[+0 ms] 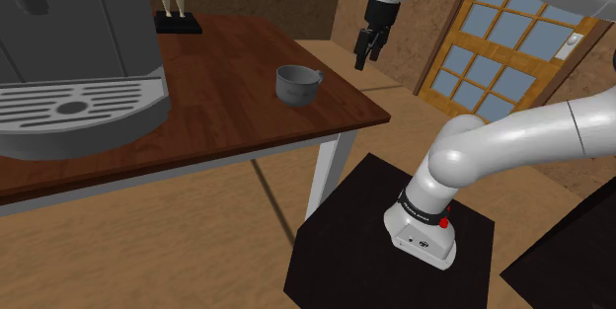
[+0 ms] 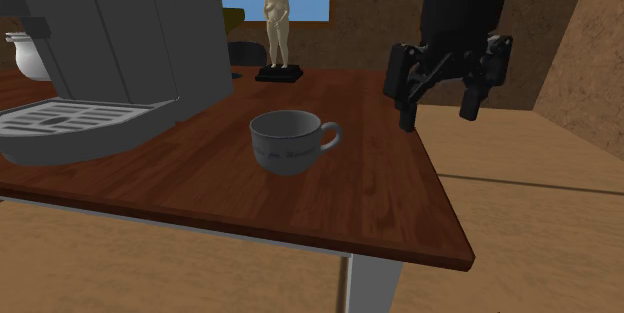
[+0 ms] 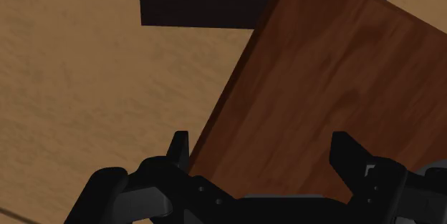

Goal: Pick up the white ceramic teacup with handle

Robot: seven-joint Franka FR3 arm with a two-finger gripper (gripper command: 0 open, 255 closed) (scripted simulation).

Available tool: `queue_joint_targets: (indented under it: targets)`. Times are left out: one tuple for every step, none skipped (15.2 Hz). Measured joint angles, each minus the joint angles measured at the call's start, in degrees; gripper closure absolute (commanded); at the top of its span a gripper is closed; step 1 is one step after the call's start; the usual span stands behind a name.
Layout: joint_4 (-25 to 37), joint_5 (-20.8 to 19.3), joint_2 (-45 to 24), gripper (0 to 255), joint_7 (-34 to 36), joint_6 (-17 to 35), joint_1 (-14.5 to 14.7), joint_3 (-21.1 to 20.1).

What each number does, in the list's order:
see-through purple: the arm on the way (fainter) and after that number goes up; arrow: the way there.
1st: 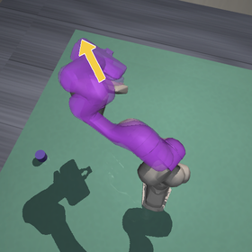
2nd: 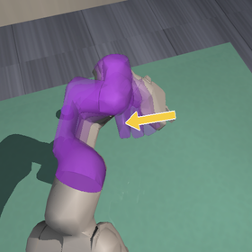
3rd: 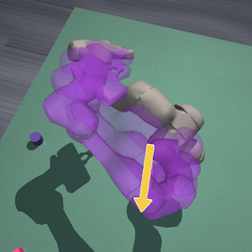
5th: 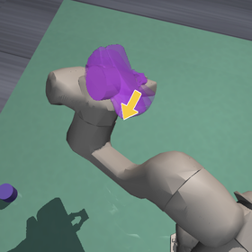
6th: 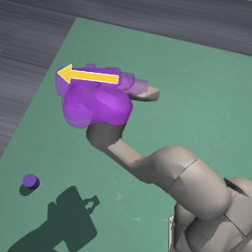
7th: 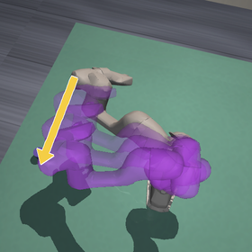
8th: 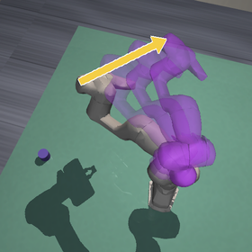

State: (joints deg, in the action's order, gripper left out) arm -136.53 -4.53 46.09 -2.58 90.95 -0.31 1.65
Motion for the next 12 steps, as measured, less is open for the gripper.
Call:
queue_joint_targets:
  targets:
    - [0.0,0.0,0.0,0,0.0,0.0,0.0,0.0]
    - [0.2,0.5,-0.6,0,0.4,0.3,0.3,-0.3]
    - [1.1,1.2,-1.7,0,0.8,0.4,0.7,-0.8]
    - [1.5,2.0,-2.8,0,1.5,1.0,1.1,-1.4]
    - [2.2,2.8,-4.2,0,1.9,1.5,1.6,-1.9]
    - [2.8,3.7,-5.7,0,2.7,2.4,2.1,-2.6]
    - [3.7,4.5,-7.1,0,3.3,2.7,2.6,-3.2]
    - [4.9,5.4,-8.6,0,4.0,3.0,3.1,-3.9]
    - [5.9,6.1,-10.0,0,4.5,3.3,3.5,-4.4]
    - [6.9,6.9,-11.4,0,5.0,3.8,3.9,-4.9]
    - [8.5,7.6,-13.4,0,5.7,4.1,4.4,-5.6]
    - [9.0,8.3,-14.8,0,6.1,5.0,4.8,-6.1]
